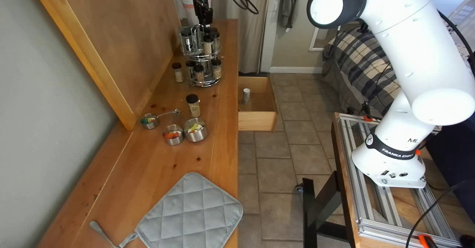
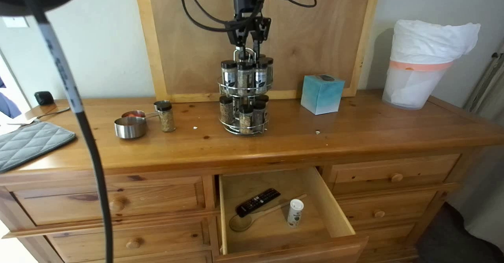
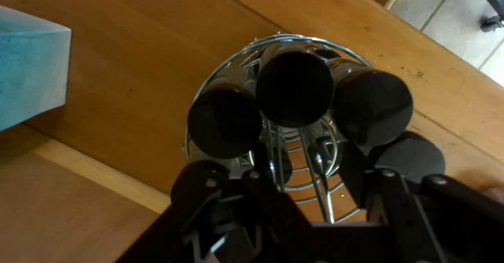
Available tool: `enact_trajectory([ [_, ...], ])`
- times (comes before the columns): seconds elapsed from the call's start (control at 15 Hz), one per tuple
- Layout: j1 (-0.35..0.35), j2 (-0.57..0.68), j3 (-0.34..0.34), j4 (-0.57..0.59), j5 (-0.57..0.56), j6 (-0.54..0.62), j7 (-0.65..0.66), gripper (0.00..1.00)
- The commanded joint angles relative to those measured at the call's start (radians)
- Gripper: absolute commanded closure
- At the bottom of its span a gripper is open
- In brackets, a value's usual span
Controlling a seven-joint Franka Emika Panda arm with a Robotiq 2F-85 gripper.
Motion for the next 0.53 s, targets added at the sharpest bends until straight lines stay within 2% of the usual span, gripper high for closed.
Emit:
enact_trajectory([
  [0.0, -0.002, 0.008, 0.002, 0.032, 0.029, -0.036, 0.121, 0.72],
  [0.33, -0.003, 0.004, 0.000, 0.037, 0.032, -0.046, 0.262, 0.75],
  [0.47, -0.005, 0.003, 0.002, 0.038, 0.037, -0.052, 0.322, 0.67],
])
